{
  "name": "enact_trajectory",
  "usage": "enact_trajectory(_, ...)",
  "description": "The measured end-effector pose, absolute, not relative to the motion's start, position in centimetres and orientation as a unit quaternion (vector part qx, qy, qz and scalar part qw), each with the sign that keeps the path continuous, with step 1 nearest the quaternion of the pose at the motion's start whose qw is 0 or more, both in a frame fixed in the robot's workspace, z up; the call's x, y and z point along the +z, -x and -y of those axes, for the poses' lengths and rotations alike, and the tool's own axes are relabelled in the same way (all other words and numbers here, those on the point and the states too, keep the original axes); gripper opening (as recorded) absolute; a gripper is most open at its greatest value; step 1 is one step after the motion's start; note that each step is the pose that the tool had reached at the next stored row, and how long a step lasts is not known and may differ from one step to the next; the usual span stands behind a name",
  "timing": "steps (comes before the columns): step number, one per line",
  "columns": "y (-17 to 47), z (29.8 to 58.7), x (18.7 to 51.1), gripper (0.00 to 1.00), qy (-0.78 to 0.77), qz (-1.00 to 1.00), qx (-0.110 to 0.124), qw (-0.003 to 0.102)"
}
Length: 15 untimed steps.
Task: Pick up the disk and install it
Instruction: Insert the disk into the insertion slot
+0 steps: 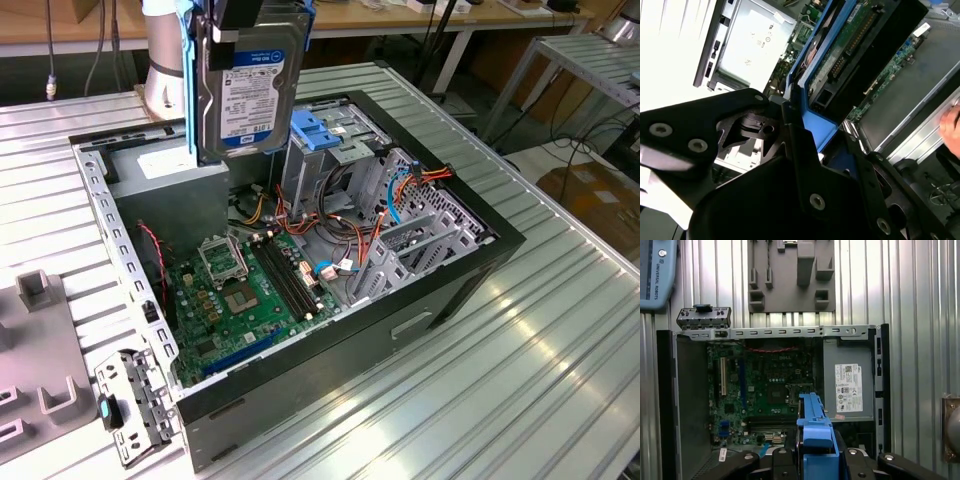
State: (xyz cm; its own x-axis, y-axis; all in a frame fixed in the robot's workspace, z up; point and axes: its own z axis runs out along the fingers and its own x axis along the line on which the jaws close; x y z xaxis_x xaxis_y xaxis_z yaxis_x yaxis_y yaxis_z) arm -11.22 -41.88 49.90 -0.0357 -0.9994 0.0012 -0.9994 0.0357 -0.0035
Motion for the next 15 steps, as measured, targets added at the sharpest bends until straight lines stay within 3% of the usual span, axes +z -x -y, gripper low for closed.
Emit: enact_trajectory(15, 11.2, 46.5, 49.9, 0.37, 0.694, -0.72, -0.002, 0.001)
